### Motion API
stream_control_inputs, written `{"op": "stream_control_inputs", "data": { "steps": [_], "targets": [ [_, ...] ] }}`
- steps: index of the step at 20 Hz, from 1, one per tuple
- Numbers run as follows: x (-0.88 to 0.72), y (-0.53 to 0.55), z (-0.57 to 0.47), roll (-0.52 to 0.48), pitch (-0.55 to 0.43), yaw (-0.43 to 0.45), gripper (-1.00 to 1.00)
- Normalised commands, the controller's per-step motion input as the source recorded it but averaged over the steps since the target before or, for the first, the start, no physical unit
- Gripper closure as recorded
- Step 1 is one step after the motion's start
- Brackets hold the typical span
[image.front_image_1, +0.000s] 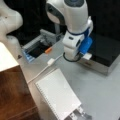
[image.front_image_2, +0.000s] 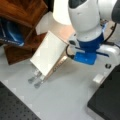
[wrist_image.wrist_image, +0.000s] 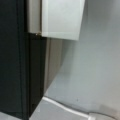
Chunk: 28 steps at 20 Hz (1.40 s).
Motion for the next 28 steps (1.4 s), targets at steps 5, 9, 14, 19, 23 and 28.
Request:
{"op": "stream_control_inputs", "data": {
  "steps": [5,9,14,19,23,28],
  "targets": [
    [0.27,-0.11,-0.18,0.405,0.04,-0.007,-1.0],
    [0.22,-0.11,-0.22,0.369,-0.001,-0.014,-1.0],
    [0.13,-0.05,-0.16,0.332,0.007,-0.054,-1.0],
    [0.05,0.05,-0.06,0.318,0.009,-0.11,-1.0],
    [-0.02,0.04,-0.09,0.305,-0.019,-0.08,-1.0],
    [-0.07,-0.04,-0.15,0.305,-0.038,-0.039,-1.0]
  ]
}}
